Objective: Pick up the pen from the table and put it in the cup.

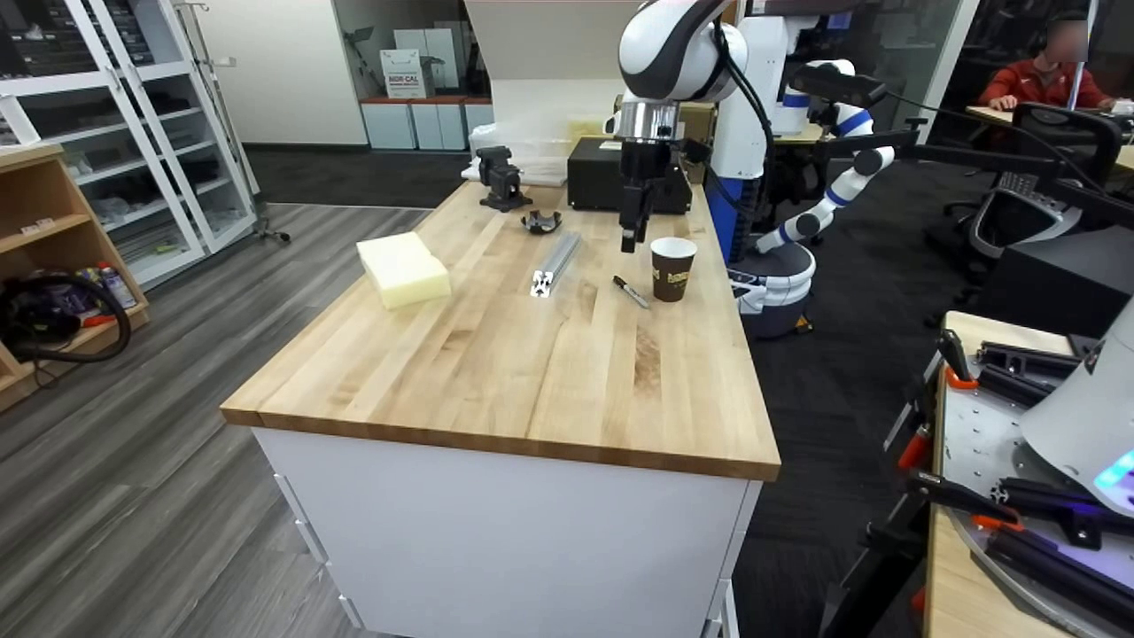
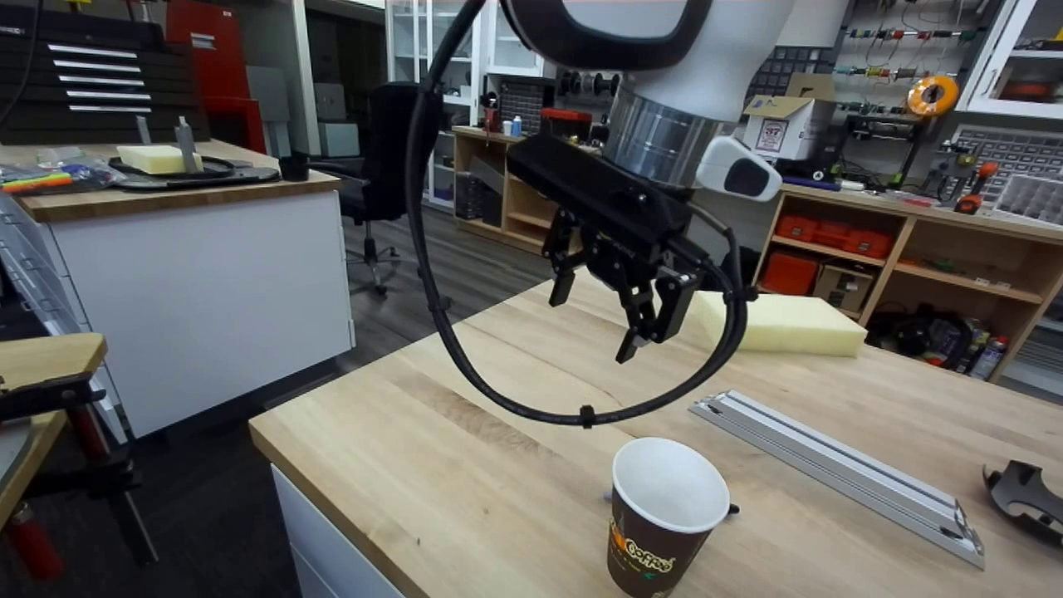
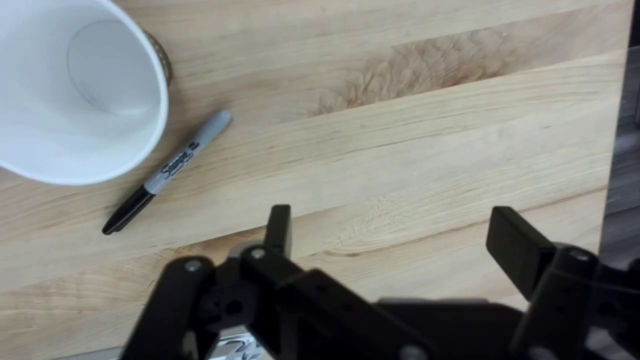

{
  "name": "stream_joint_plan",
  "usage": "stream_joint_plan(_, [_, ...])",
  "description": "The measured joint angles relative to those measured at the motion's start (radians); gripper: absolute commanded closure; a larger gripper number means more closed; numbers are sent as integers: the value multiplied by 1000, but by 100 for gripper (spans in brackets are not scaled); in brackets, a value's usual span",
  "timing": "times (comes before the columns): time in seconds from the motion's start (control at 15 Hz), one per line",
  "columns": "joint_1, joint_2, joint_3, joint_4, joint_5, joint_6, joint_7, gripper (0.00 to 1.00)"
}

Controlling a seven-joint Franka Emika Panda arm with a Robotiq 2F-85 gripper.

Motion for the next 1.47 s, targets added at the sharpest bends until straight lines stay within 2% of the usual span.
stream_joint_plan(0.4, [2,110,9,42,-76,201,212,0])
stream_joint_plan(0.8, [10,184,-4,68,-211,254,456,0])
stream_joint_plan(1.07, [12,228,-11,88,-259,253,516,0])
stream_joint_plan(1.47, [13,258,-11,126,-312,246,522,0])
